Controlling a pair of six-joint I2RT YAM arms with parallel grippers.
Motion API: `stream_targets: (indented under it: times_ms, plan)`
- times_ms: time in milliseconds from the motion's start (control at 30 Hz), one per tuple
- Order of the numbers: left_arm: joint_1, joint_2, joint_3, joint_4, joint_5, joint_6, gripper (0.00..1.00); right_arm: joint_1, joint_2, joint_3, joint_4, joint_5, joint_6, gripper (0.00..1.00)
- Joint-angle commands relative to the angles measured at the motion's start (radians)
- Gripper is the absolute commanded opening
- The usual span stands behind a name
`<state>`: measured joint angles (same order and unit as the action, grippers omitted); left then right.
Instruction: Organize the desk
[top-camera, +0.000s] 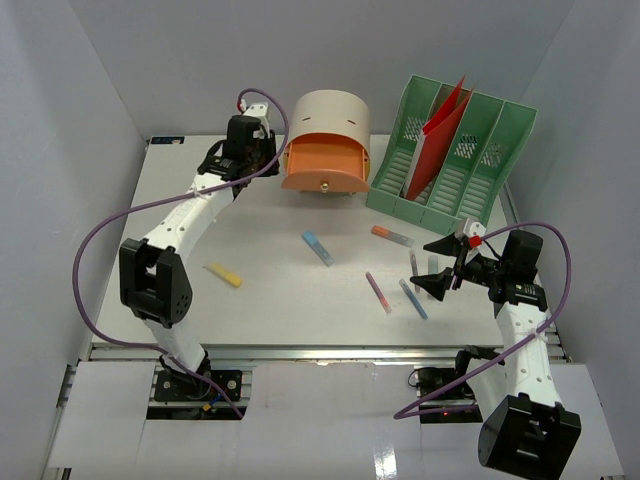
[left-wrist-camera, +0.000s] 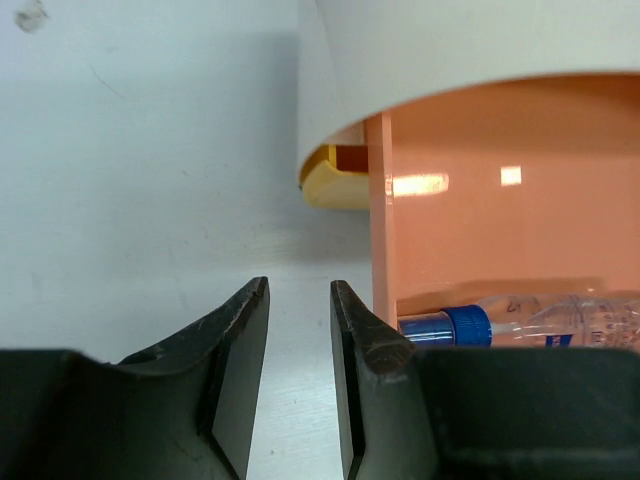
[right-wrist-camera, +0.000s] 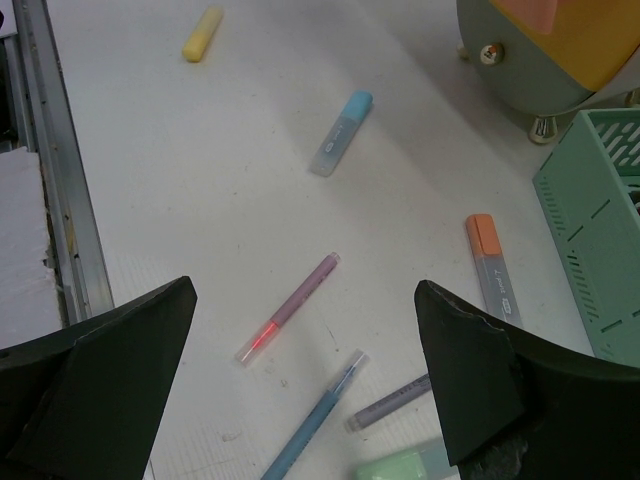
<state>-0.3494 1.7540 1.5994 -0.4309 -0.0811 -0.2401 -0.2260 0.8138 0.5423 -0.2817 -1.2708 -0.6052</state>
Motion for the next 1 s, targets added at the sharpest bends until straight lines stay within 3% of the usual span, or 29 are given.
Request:
stream_targets:
  times_ms: [0,67,133,233,333,467,567,700,867,967]
  plan:
    - [0.009,-0.232,-0.059,0.12,-0.048,0.015,0.38,-0.001,0.002,0.016,0.027,-0.008,-0.001,0.96]
    - [0.009,-0.289,-0.1,0.163,0.091,0.028,0.32,-0.002,0.002,0.019,0.027,-0.012,-0.001,0.96]
    - [0.009,-0.371,-0.189,0.219,0.285,0.073,0.18,-0.001,0.002,0.018,0.026,-0.012,-0.001,0.96]
    - [-0.002,-0.447,-0.322,0.264,0.539,0.162,0.13,-0.001,0.002,0.014,0.027,-0.014,-0.001,0.96]
    - [-0.024,-0.465,-0.409,0.26,0.668,0.297,0.08,-0.003,0.017,0.013,0.028,-0.013,-0.001,0.97]
    - [-0.043,-0.452,-0.435,0.244,0.639,0.385,0.06,-0.004,0.044,0.007,0.024,-0.02,-0.015,0.96]
    - [-0.057,-0.443,-0.434,0.245,0.715,0.486,0.05,-0.003,0.055,0.001,0.019,-0.028,-0.039,0.96]
    - [-0.125,-0.385,-0.441,0.242,0.74,0.658,0.1,-0.013,0.076,-0.001,0.017,-0.025,-0.058,0.96]
    - [-0.163,-0.224,-0.346,0.225,0.678,0.804,0.12,-0.032,0.092,-0.001,0.012,-0.022,-0.072,0.96]
    - [-0.163,-0.139,-0.27,0.237,0.582,0.855,0.19,-0.052,0.085,-0.005,0.009,-0.024,-0.077,0.96]
